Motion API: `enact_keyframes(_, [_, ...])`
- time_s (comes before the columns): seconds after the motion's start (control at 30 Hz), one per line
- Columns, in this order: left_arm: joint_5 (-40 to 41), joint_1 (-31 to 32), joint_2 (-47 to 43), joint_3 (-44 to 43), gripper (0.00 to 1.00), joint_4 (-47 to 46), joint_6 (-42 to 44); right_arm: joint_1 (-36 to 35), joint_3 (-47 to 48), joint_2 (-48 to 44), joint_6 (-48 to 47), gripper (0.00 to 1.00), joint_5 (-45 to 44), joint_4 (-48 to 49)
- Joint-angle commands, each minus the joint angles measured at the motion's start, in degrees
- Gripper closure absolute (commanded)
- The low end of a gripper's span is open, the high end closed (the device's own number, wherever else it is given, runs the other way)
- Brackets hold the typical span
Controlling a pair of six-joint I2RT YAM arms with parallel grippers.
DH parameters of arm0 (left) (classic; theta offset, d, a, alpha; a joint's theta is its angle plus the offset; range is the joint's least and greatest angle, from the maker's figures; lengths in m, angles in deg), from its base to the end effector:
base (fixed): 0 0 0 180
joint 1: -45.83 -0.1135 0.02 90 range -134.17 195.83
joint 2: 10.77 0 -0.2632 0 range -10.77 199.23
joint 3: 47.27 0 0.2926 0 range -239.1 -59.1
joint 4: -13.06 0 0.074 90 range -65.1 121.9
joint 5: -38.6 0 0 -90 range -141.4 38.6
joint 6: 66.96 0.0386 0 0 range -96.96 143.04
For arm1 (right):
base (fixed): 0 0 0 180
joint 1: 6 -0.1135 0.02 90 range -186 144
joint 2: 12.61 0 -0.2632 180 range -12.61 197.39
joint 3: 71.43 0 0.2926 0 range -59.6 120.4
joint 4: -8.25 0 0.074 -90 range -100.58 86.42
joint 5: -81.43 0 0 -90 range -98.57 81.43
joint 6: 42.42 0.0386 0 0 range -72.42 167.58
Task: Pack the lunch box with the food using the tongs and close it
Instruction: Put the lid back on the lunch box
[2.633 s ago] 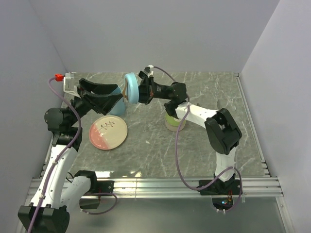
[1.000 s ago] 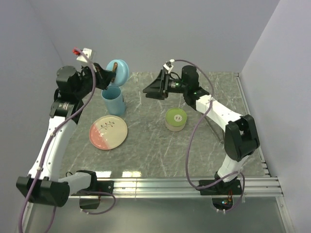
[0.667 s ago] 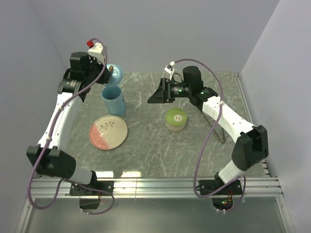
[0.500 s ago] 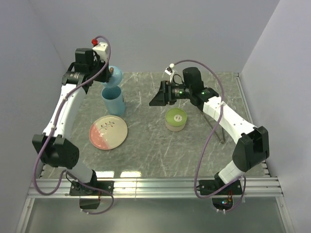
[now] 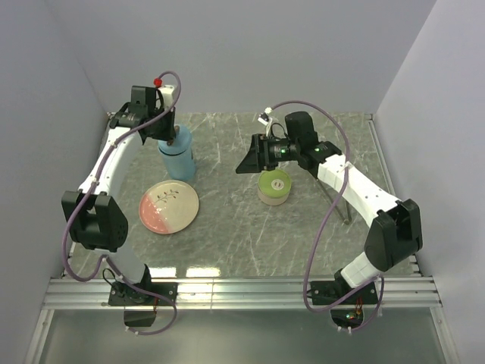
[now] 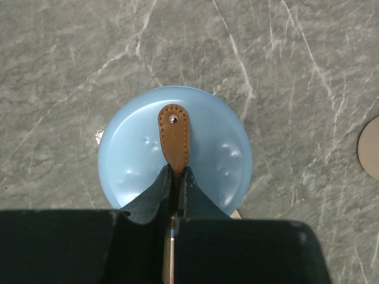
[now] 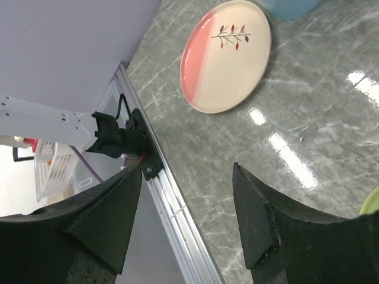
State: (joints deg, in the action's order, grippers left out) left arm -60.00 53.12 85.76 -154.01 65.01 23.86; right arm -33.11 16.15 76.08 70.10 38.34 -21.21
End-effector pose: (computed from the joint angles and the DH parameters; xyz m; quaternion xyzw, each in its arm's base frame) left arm 0.4175 -0.0592 0.3522 0.0949 0.9056 -0.0913 0.4031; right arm 0.3369 0.2042 0.3199 -0.2290 0.7882 0.5046 0.2677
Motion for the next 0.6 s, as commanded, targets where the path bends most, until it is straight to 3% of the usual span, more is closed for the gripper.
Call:
enact_keyframes(0.0, [0.1,-0.3,0.4,1.3,0.99,-2.5,-0.4,0.3,0.4,-3.1,-1.8,0.30,-0.8,0.9])
enact_keyframes(0.57, [1.9,-0.8,3.0,1.2,0.97,-3.7,0.0,0.3,-0.6,-3.1,-1.5,0.30,0.0,1.5])
